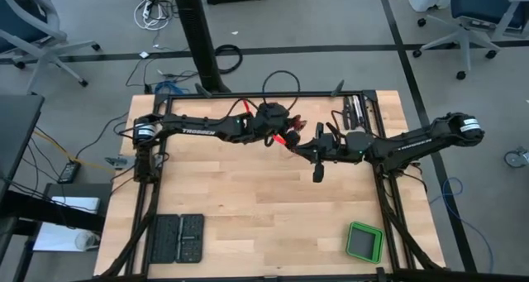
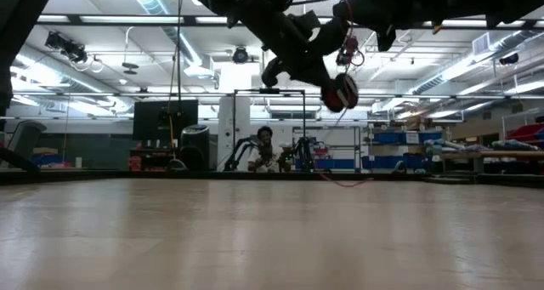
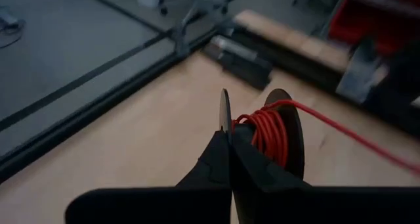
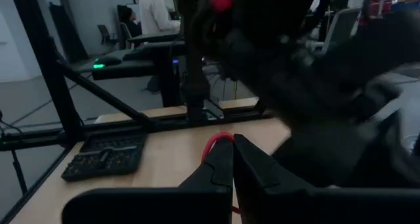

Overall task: Coil cords
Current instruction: Coil the red wire cable onto the black spool

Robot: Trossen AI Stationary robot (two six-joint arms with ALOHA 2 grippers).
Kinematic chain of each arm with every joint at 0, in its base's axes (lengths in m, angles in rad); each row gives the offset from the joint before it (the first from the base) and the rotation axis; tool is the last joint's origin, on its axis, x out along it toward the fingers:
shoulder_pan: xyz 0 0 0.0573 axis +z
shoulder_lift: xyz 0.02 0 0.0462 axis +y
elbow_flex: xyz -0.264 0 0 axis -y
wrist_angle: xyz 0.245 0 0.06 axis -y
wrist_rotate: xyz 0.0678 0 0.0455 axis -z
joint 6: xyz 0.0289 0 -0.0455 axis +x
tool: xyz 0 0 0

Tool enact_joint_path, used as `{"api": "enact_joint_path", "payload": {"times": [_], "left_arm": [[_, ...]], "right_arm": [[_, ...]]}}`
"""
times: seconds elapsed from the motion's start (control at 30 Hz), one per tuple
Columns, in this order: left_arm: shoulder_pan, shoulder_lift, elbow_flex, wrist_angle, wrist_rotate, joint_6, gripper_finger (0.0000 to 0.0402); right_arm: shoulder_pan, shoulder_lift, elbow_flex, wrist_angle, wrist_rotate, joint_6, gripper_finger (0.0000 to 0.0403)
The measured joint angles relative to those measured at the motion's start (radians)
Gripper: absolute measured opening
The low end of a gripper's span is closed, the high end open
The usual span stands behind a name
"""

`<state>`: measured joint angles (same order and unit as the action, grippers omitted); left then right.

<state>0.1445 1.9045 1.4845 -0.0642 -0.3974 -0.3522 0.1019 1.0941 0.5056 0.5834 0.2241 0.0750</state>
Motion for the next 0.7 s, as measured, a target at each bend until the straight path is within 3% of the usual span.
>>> {"api": "enact_joint_path", "payload": {"times": [0.3,0.57,0.7], "left_arm": [[0.023,0.0,0.0,0.151,0.139,-0.036,0.0001],[0.048,0.0,0.0,0.283,0.363,-0.11,0.0001],[0.063,0.0,-0.001,0.318,0.471,-0.123,0.0001]], "right_arm": [[0.033,0.007,0.0,-0.012,-0.031,-0.079,0.0],[0.034,0.012,0.0,-0.091,-0.047,-0.098,0.0],[0.035,0.01,0.001,-0.133,-0.132,-0.181,0.0001]]}}
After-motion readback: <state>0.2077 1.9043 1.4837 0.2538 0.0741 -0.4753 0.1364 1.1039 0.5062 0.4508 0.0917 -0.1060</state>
